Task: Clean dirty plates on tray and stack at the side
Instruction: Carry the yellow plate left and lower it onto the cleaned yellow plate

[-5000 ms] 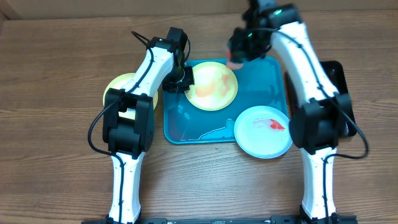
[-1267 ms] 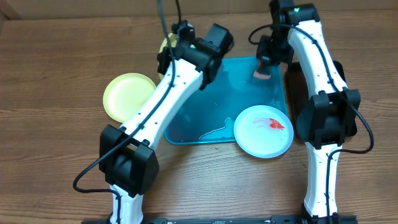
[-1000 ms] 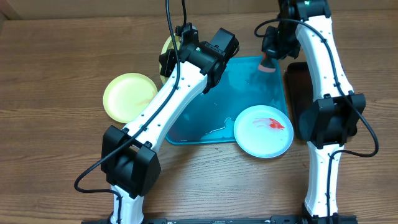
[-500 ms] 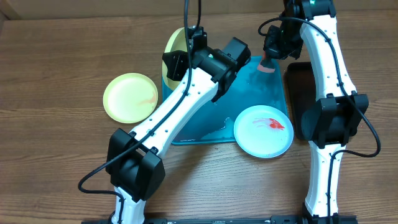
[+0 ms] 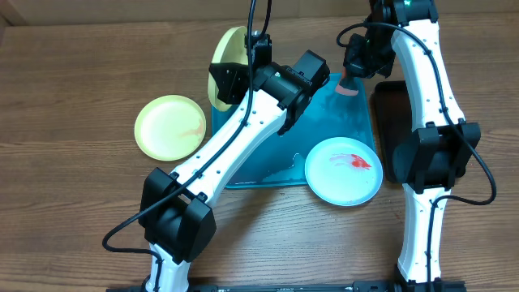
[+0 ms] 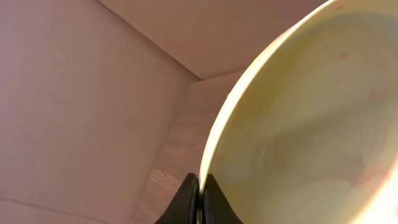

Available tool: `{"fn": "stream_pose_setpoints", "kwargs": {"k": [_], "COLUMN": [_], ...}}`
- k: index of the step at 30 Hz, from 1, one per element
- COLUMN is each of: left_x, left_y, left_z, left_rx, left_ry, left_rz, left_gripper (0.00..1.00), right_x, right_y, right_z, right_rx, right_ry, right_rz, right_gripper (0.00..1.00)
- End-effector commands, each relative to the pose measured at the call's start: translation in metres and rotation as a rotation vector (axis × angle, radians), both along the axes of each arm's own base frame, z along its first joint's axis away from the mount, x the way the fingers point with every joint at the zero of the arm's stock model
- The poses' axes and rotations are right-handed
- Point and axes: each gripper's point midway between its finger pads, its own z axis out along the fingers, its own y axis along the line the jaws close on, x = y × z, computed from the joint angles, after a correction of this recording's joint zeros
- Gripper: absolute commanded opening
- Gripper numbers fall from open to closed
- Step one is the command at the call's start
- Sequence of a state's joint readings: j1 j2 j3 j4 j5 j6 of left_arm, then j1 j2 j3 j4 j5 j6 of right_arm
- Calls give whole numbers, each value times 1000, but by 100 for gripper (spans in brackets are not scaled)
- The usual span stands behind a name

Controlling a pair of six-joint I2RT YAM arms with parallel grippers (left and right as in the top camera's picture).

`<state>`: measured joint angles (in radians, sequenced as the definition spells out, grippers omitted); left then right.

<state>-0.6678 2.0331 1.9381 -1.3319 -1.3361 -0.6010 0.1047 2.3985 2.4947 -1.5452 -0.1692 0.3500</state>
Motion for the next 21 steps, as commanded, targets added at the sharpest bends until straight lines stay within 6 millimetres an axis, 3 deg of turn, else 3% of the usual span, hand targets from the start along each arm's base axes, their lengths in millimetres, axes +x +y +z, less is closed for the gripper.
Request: {"fn": "stream_pose_setpoints", "kwargs": {"k": [1, 7, 12, 16, 21], "left_x": [-1, -1, -4, -7, -6], "left_y": [3, 1, -1, 12, 34], "left_z": [16, 7, -43, -75, -96], "left_rx": [16, -45, -287, -481, -708], "left_ry": [-77, -62, 135, 274, 443], "left_rz": [15, 15, 25, 85, 93], "left_gripper": [4, 4, 4, 4, 4], "right_x": [5, 5, 3, 3, 2], "right_y": [0, 0, 0, 0, 0], "right_z": [30, 30, 30, 30, 30], "right_rx": [15, 14, 13, 11, 10], "right_ry": [-81, -81, -74, -74, -74], "right_rz": [5, 5, 8, 16, 23], "right_gripper": [4, 4, 4, 4, 4]}}
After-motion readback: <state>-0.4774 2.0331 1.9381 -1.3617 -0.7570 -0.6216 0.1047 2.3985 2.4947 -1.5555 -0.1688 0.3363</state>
